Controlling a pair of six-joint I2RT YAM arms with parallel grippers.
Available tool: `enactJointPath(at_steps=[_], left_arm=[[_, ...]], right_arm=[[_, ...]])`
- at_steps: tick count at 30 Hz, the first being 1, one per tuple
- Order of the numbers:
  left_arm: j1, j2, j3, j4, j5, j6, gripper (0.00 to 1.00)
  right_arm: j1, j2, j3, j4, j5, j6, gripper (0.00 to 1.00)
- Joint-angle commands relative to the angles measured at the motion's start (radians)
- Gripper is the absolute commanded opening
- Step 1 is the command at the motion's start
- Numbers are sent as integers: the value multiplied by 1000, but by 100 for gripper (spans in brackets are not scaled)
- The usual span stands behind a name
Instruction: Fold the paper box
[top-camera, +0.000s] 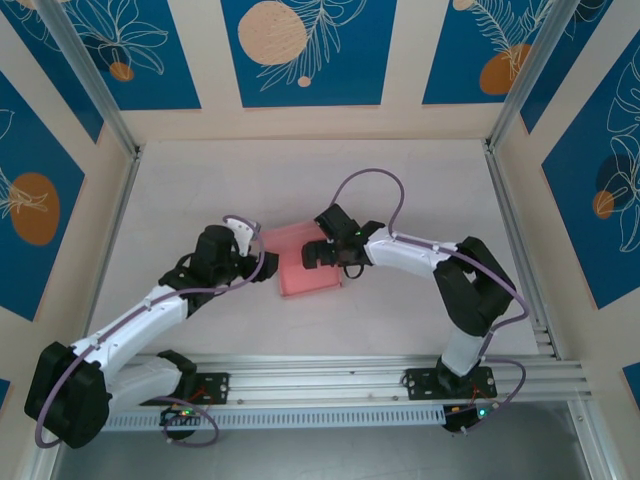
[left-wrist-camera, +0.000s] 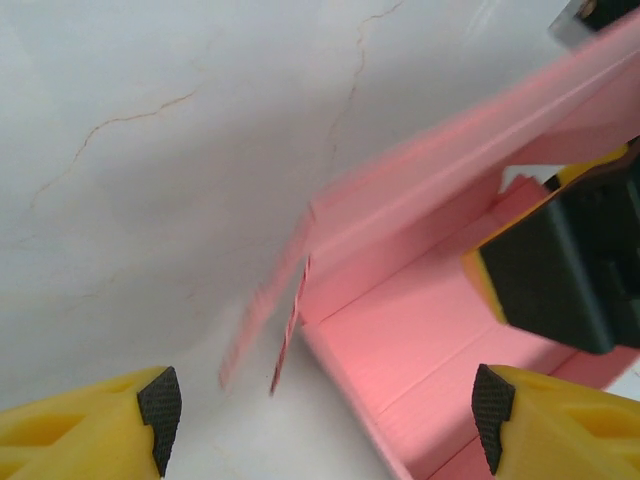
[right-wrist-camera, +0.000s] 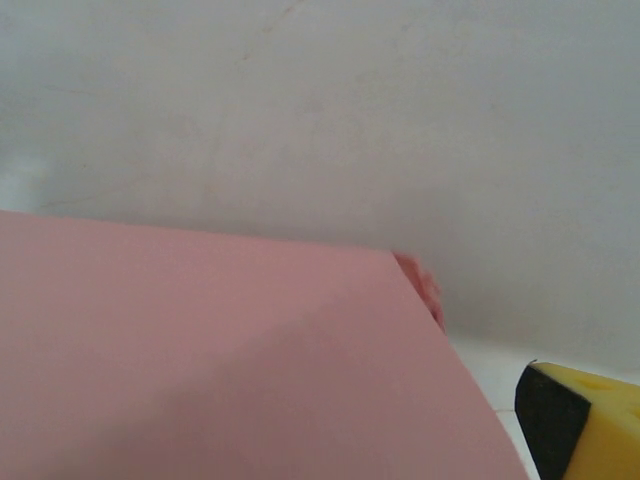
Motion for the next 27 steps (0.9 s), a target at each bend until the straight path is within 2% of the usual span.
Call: enactJointPath(at_steps=[1, 7, 11, 14, 18, 20, 23, 27], left_arm=[[6, 20, -15, 58, 22, -3, 78], [4, 57, 8, 83, -33, -1, 76], [4, 70, 23, 92, -71, 50, 67], [4, 66, 43, 87, -35, 131, 64], [4, 22, 93, 28, 42, 275, 64], [6, 4, 130, -22, 36, 319, 64], [7, -5, 173, -100, -6, 321, 65], [7, -39, 186, -216, -58, 223, 65]], right_arm=[[5, 20, -25, 29, -50, 25, 100], [-2, -35, -105, 105, -84, 34, 100], [-51, -74, -164, 157, -170, 22, 100], [-76, -87, -190, 199, -255, -4, 100], [-89, -107, -184, 171, -261, -29, 100], [-97, -129, -186, 153, -256, -37, 100], [-108, -195, -206, 136, -246, -51, 100], [-121, -324, -242, 98, -209, -81, 99]])
